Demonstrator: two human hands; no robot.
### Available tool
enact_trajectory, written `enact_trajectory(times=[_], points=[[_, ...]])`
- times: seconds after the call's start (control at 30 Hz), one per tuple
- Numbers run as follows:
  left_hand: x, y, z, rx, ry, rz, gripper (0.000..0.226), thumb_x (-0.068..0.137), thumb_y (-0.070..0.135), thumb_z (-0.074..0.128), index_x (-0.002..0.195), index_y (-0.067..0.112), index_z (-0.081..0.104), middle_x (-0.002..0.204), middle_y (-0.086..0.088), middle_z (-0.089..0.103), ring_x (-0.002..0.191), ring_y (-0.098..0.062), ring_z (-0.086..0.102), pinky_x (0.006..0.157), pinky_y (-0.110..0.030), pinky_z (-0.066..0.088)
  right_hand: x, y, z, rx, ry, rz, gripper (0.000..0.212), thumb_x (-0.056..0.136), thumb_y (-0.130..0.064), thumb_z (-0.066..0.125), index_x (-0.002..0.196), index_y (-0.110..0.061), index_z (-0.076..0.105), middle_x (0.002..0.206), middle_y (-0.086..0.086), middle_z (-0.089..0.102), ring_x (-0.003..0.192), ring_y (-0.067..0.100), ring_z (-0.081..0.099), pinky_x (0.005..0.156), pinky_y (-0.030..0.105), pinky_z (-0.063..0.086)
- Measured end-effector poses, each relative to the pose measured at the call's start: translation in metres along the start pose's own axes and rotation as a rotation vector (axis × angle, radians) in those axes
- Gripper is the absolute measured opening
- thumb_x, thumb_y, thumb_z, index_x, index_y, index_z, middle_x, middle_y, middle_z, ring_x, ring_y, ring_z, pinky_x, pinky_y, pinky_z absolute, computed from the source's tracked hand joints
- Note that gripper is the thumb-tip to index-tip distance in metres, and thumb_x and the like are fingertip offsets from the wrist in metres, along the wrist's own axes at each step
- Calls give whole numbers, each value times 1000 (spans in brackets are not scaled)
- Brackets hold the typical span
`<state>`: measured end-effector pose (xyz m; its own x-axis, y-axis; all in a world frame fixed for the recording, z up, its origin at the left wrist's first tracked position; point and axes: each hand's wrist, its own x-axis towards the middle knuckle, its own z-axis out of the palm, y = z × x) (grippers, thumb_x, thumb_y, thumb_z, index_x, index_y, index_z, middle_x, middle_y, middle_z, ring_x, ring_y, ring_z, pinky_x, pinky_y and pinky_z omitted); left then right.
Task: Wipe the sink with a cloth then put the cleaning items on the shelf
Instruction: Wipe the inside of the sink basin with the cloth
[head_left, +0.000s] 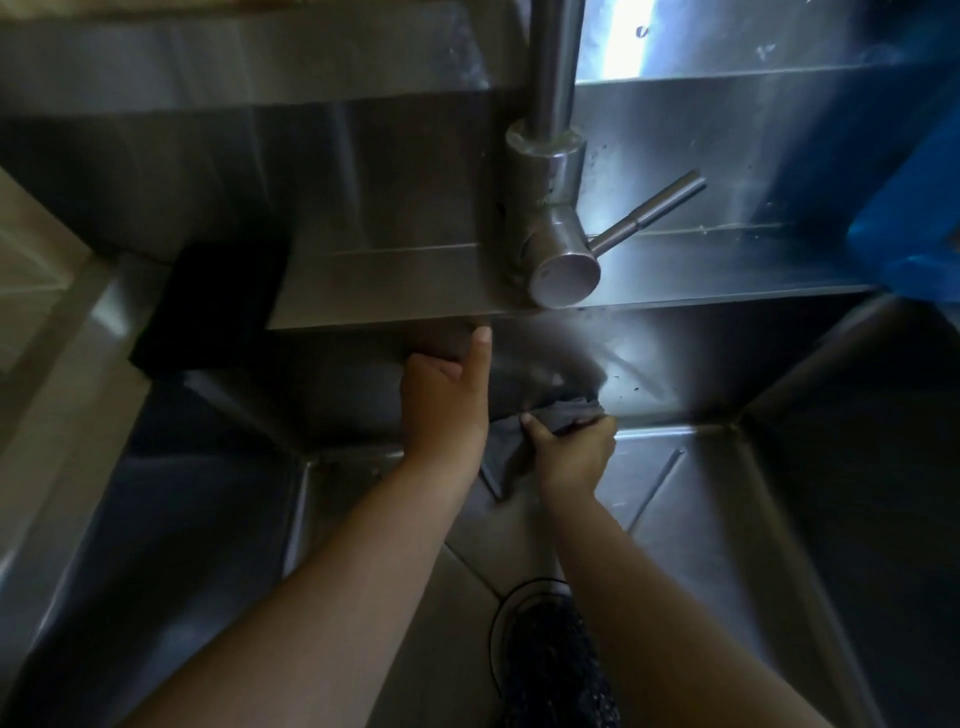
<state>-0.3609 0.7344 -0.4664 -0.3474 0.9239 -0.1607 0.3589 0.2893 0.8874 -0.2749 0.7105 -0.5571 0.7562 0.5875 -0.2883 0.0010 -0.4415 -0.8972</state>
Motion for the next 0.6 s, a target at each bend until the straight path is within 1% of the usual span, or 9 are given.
enact_trajectory(times=[0.07,0.13,0.23,0.3,0.4,0.47,0.5,0.53,0.6], points=[[0,0,0,-2,0,21,43,84,48,55,81,7,46,102,-24,60,96,-35,57,79,-37,42,2,4,0,-31,7,1,54,65,-13,83,101,1,45,113,22,51,105,33,50,85,32,37],[0,0,0,-16,-2,27,42,84,48,56,76,8,45,101,-24,60,95,-36,57,78,-37,42,4,4,0,-32,15,1,54,65,-12,83,102,1,46,114,22,52,105,32,51,81,28,36],[1,-1,2,-30,-16,5,44,84,48,55,79,5,48,103,-24,59,97,-36,56,83,-39,44,4,-2,-1,3,13,53,56,67,-15,82,106,0,46,115,21,55,106,32,53,79,26,38],[1,-1,2,-36,-23,-5,42,84,48,55,79,8,46,104,-23,59,98,-35,56,85,-40,44,3,-11,-5,42,8,54,50,68,-17,82,101,-4,46,109,18,58,102,30,56,77,25,39],[0,0,1,-41,-24,-26,54,84,49,55,99,-2,51,109,-22,59,102,-35,56,89,-41,44,-4,-33,-16,162,16,1,46,68,-19,82,85,-13,39,89,6,56,81,20,56,63,17,35],[-1,2,1,-39,-27,-49,58,84,50,54,107,-2,51,109,-18,59,102,-33,56,85,-37,44,-11,-52,-26,283,29,-55,47,67,-19,82,78,-20,36,80,-2,51,68,8,53,57,9,38],[-2,3,0,-39,-32,-61,56,83,51,54,106,0,51,106,-14,59,102,-32,56,81,-34,42,-14,-61,-31,338,33,-89,47,67,-19,82,77,-22,36,79,-4,50,66,3,51,58,5,40],[-3,4,0,-39,-42,-74,54,83,51,54,105,3,51,104,-11,58,102,-30,56,79,-32,40,-17,-70,-35,378,40,-124,47,67,-20,83,77,-24,37,80,-4,50,66,3,51,60,5,42],[-3,5,-2,-47,-69,-112,53,83,52,54,112,7,50,111,-10,57,107,-28,54,81,-31,38,-23,-85,-41,432,47,-174,46,66,-23,83,79,-27,39,83,-3,51,70,5,53,65,11,44]])
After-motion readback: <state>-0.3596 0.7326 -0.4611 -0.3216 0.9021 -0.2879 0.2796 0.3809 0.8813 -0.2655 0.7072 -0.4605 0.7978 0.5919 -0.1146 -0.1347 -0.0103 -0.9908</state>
